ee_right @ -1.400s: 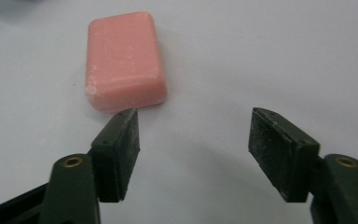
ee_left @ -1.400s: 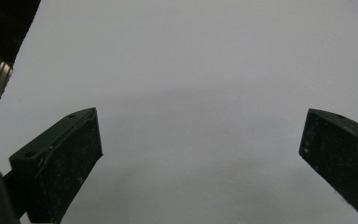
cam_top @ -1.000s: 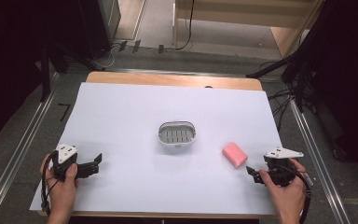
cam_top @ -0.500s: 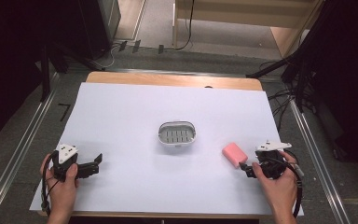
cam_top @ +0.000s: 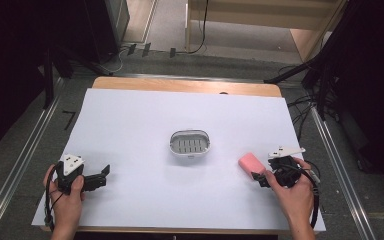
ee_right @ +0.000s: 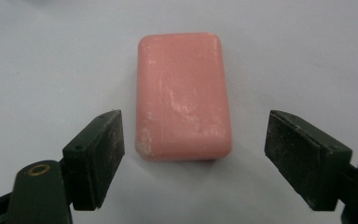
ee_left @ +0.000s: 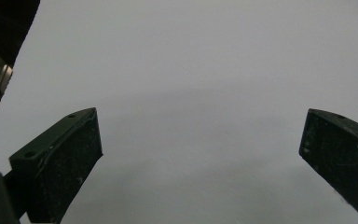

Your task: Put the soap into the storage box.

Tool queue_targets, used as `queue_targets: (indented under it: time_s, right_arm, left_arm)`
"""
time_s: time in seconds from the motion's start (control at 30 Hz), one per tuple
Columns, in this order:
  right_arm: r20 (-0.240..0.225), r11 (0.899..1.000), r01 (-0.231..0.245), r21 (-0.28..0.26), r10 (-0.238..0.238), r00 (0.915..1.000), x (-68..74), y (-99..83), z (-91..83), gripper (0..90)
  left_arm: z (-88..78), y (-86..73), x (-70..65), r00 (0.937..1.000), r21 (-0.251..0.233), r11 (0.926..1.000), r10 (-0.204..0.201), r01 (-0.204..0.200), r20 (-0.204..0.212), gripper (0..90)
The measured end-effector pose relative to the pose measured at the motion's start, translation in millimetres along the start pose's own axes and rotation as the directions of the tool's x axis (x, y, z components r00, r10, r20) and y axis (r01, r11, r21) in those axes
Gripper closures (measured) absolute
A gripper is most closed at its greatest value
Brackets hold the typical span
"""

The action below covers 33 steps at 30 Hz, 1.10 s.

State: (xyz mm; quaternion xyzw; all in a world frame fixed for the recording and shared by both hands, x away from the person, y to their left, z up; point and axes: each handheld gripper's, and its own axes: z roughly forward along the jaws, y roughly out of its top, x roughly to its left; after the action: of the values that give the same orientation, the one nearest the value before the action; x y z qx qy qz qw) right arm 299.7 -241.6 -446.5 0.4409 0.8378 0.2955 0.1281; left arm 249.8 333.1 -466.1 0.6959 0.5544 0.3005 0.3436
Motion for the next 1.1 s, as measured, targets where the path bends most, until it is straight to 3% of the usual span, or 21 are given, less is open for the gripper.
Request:
queue_targets:
  time_s: [0.37,0.73,1.1]
  right_arm:
    - [-0.008,1.0,0.009,0.028,-0.009,0.9999,4.9,12.1,5.2,21.8]
    - [-0.005,0.998,-0.021,0.064,0.021,0.9998,9.3,25.2,11.0,24.9]
    - [0.001,0.99,-0.036,0.135,0.036,0.9993,11.5,36.4,19.1,27.9]
  left_arm:
    - [0.1,0.1,-0.1,1.0,0.002,1.0,0.005,-0.005,-0.001,0.0]
    - [0.1,0.1,-0.7,0.9999,0.003,0.9999,0.011,-0.011,-0.004,0.0]
    - [0.3,0.1,-1.8,0.9998,0.004,0.9999,0.017,-0.017,-0.006,0.0]
